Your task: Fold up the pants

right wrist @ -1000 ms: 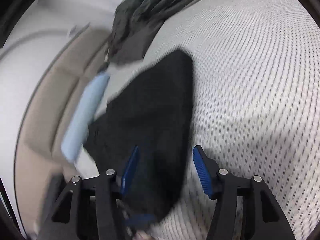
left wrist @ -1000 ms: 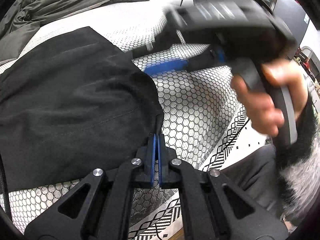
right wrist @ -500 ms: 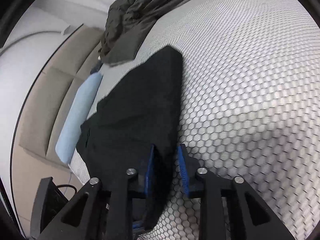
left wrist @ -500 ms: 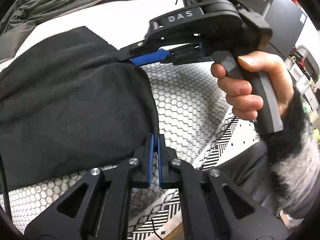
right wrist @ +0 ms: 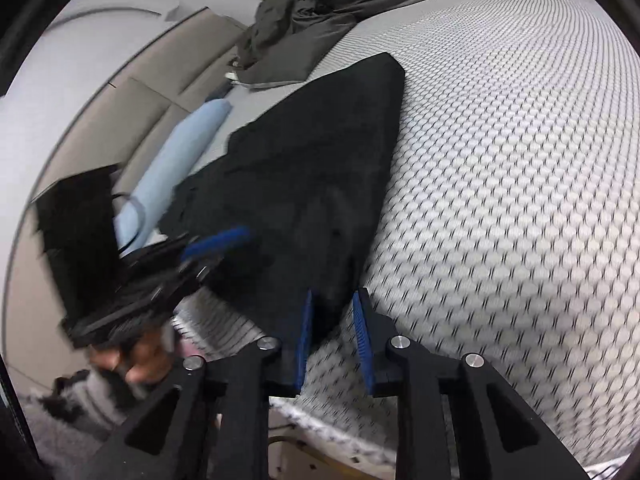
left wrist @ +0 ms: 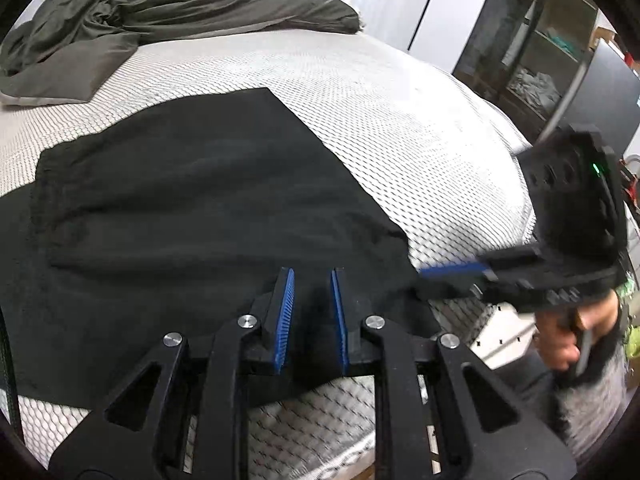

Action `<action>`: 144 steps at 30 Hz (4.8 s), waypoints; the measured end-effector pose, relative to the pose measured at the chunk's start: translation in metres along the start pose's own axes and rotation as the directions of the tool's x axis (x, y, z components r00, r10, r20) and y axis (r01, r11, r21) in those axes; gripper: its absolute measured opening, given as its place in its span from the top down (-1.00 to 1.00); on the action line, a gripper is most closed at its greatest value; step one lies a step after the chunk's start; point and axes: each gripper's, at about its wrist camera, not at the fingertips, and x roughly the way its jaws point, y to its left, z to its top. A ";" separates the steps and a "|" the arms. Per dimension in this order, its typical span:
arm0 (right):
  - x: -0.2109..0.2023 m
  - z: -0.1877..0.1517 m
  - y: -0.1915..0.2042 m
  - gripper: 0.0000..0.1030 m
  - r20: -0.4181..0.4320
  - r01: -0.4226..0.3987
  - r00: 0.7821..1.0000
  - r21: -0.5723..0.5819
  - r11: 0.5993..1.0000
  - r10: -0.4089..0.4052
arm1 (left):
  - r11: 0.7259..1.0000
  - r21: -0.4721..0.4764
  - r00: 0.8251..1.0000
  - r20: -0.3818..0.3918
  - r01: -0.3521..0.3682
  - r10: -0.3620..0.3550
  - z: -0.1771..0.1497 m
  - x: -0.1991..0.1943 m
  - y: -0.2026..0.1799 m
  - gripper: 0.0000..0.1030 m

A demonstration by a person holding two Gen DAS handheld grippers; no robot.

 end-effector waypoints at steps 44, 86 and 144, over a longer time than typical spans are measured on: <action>0.133 0.189 -0.025 0.31 -0.021 0.125 0.992 0.062 0.990 -0.124 | 0.986 0.121 0.986 -0.137 0.112 -0.096 -0.026 0.043 -0.020 0.26; 0.097 0.020 0.103 0.40 0.152 0.483 0.874 -0.370 0.794 -0.461 | 0.998 -0.010 0.997 -0.029 -0.066 0.065 -0.053 -0.021 0.135 0.82; 0.193 0.154 0.110 0.13 0.123 0.560 0.825 -0.306 0.770 -0.551 | 0.972 -0.129 0.980 -0.037 -0.198 0.195 0.038 -0.010 0.210 0.98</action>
